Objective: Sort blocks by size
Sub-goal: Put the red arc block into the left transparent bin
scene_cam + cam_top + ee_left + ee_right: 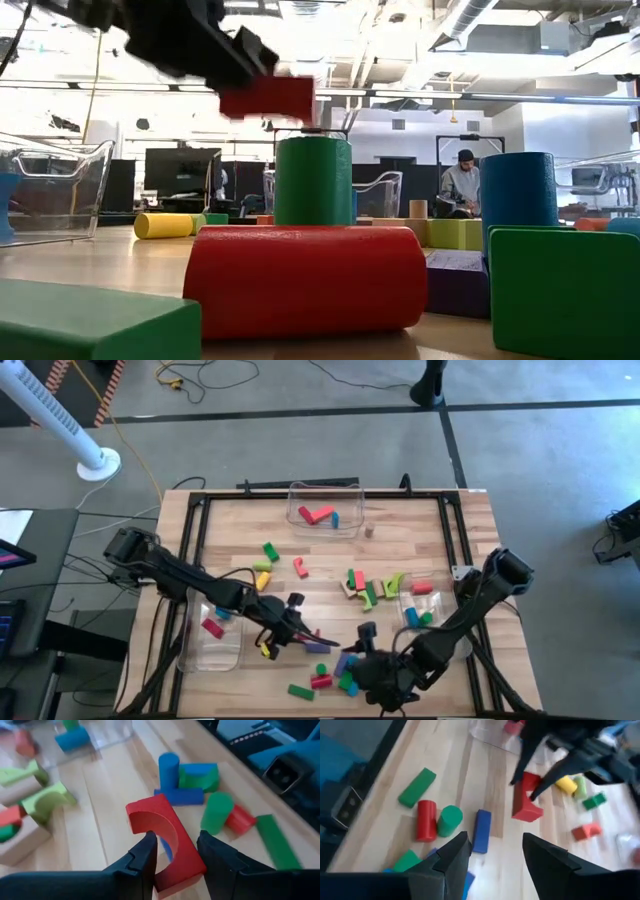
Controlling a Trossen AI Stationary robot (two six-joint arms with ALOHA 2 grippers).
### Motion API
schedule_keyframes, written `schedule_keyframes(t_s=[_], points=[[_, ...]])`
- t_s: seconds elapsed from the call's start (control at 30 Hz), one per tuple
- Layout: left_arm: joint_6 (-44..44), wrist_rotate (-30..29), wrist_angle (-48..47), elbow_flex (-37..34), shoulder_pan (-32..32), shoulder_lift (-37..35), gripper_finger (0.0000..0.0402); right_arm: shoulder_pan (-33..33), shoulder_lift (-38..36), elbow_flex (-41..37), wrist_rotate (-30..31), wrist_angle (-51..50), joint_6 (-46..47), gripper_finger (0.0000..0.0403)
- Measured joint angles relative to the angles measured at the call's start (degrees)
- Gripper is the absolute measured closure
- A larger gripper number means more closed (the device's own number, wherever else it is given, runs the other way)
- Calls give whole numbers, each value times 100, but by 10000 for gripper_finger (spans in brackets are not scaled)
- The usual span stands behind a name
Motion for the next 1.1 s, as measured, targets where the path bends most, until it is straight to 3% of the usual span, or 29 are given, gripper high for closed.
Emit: schedule_keyframes(t_s=[0.1, 0.33, 0.47, 0.8, 1.1], points=[[39, 0, -271, 7, -66, -402, 279, -78, 216, 0, 53, 404, -622, 186], [-93, 13, -962, 5, -217, -1315, 279, -346, 462, -1, 823, 1124, -1809, 186], [-217, 103, -907, -130, -317, -1707, 279, -451, 457, 0, 987, 1687, -2446, 186], [-290, 748, -277, -233, -332, -1690, 280, -530, 455, 0, 1110, 3198, -4295, 186], [-351, 971, 163, -232, -237, -1704, 280, -558, 451, 0, 876, 3191, -4825, 186]])
